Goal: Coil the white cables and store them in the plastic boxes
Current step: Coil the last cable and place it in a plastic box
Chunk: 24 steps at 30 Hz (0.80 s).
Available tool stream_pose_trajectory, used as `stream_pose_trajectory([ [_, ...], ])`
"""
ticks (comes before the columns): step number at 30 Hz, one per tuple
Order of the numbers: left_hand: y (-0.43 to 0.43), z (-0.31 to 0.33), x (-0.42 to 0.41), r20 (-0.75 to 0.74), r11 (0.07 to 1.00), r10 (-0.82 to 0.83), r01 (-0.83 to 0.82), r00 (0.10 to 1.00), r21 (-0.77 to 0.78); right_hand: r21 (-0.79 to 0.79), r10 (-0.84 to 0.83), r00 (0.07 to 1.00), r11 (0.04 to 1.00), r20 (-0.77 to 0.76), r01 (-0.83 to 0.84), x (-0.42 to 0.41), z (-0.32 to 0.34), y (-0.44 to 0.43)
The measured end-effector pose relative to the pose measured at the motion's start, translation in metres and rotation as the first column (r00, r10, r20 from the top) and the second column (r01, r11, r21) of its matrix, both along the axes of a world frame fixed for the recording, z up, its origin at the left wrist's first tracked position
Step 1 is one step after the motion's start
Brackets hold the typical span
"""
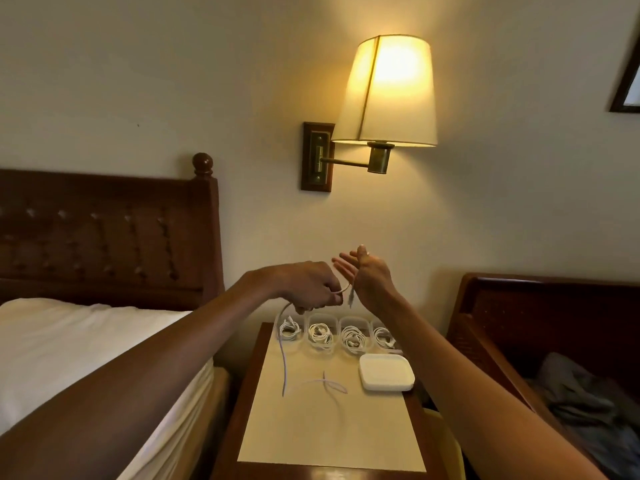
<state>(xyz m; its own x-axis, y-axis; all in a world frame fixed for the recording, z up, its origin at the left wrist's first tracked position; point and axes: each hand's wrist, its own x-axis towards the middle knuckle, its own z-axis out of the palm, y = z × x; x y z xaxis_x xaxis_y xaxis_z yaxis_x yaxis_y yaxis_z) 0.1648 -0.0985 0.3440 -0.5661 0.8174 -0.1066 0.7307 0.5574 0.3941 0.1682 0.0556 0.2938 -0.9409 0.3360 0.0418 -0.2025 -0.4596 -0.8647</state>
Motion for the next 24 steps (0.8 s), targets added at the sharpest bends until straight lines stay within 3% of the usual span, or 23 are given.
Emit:
stream_pose_trajectory([
  [3,-0.001,0.004,0.004,0.093,0.993,0.024,-0.014,0.995,-0.115,-0.188,0.005,1.0,0.982,-0.009,-0.007,-0.01,-0.002,0.008],
  [7,-0.003,0.006,0.0,0.071,0.98,0.003,0.011,0.998,-0.196,-0.135,0.061,0.998,0.989,-0.014,-0.062,-0.014,-0.008,0.015],
  [10,-0.001,0.014,-0.005,-0.045,0.994,-0.091,0.088,0.995,-0.07,0.149,0.061,0.997,0.987,0.043,-0.067,-0.008,-0.013,0.007],
  [13,0.003,0.022,-0.011,-0.232,0.992,-0.088,0.107,0.969,0.07,0.376,0.142,0.986,0.912,0.086,-0.164,0.002,-0.016,0.003],
  [16,0.002,0.03,-0.025,-0.291,0.968,-0.031,0.102,0.956,0.229,0.32,0.309,0.927,0.875,0.211,-0.364,0.013,-0.011,0.0],
  [18,0.001,0.034,-0.035,-0.277,0.942,0.0,0.093,0.961,0.324,0.287,0.337,0.906,0.869,0.256,-0.404,0.015,-0.009,0.001],
  [24,0.005,0.026,-0.057,-0.268,0.839,0.135,0.034,0.954,0.543,0.059,0.562,0.815,0.817,0.143,-0.573,0.021,-0.005,0.0],
])
